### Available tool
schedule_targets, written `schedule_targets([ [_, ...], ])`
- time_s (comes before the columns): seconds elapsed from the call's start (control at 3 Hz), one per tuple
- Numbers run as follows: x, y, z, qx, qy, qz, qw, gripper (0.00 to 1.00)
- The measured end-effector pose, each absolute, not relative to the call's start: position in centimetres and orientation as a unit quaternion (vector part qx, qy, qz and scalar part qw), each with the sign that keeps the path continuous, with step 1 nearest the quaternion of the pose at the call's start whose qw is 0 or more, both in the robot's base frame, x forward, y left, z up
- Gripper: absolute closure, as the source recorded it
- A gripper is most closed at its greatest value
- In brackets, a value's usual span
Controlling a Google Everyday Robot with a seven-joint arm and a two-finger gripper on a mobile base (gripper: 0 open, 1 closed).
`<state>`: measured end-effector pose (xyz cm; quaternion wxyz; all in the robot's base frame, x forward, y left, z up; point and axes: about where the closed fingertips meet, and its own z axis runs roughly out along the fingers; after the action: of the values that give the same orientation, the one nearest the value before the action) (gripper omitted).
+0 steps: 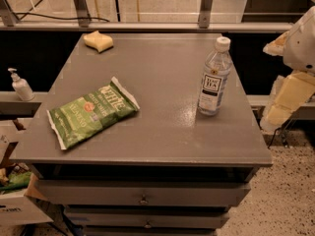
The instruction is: Knock blue plastic bottle over
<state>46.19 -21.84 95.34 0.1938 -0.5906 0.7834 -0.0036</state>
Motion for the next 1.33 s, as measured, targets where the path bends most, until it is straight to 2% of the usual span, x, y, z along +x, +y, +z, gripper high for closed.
schedule_targets([
  [0.67, 50.5, -22.2, 91.4, -0.549, 0.791, 0.039, 0.268, 0.00],
  [1.33, 53.1, -20.9, 90.9, -0.494, 0.789, 0.126, 0.344, 0.00],
])
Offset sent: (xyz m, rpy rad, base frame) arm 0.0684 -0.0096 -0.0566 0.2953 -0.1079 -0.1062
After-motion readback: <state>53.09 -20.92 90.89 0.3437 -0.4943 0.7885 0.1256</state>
